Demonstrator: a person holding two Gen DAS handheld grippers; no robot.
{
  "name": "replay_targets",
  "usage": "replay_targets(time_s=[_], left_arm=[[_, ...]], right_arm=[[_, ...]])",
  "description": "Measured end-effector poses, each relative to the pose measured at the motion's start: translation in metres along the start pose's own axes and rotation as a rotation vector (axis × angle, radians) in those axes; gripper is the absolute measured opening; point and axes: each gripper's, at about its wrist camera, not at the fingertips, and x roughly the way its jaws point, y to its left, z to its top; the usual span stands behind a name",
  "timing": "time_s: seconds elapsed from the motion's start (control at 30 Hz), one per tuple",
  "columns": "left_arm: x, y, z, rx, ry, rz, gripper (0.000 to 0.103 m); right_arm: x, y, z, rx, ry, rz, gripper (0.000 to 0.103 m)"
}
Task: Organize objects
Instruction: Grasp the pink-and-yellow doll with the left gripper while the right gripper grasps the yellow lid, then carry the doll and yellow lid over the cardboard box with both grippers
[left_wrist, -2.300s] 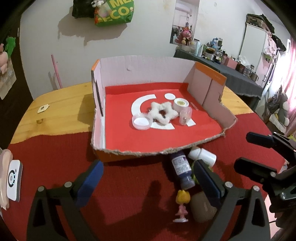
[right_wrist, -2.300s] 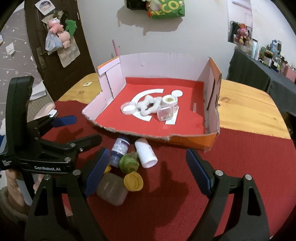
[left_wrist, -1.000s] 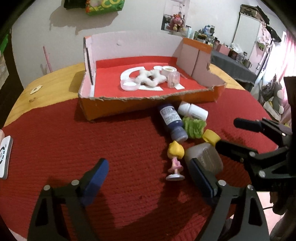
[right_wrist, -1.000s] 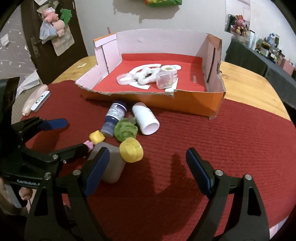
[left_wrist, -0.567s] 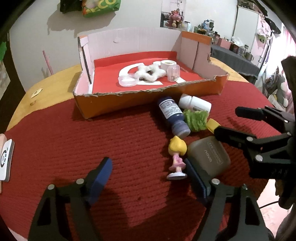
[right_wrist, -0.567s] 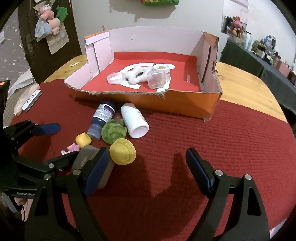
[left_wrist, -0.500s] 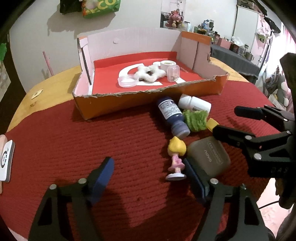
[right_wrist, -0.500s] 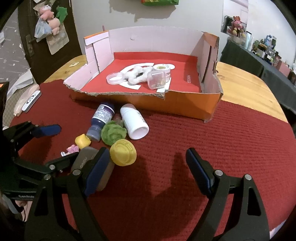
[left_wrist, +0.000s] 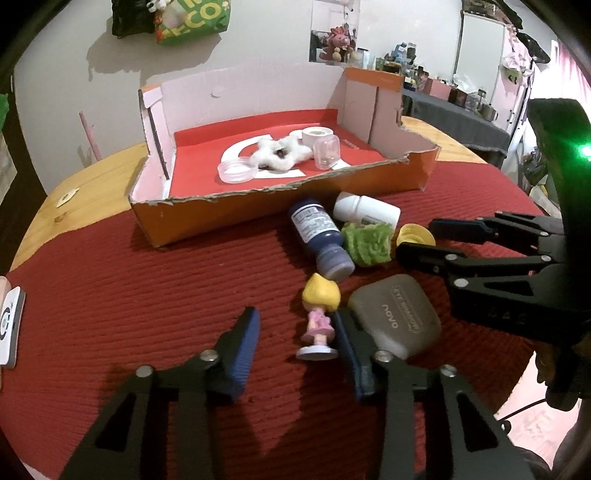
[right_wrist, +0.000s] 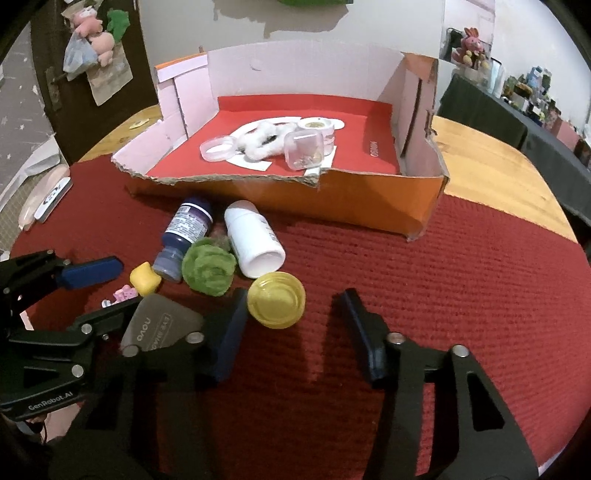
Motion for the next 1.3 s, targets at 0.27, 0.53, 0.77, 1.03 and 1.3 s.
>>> replay_targets(time_s=[0.27, 0.53, 0.77, 1.03, 1.3], left_arm=[[-0.004, -0.001, -0.002, -0.005, 0.0, -0.036, 0.021], [-0.009, 0.005, -0.001, -0.039, -0.003, -0.053, 0.021], [-0.019, 0.005, 0.008, -0.038, -0.044, -0.058, 0.021], [-0.027, 0.013, 0.014, -0.059, -0.071, -0.058, 0.021], [-0.032, 0.017, 0.023, -0.067, -0.094, -0.06, 0.021]], right_arm=[[-0.004, 0.005, -0.002, -0.022, -0.009, -0.005, 0.029], [-0.012, 0.003, 0.0, 0.003, -0.026, 0.039, 0.029], [-0.03, 0.007, 0.012, -0.013, -0.072, 0.056, 0.029], [-0.032, 0.011, 0.015, -0.017, -0.076, 0.067, 0.029], [-0.038, 0.012, 0.02, -0.02, -0.091, 0.088, 0.029]])
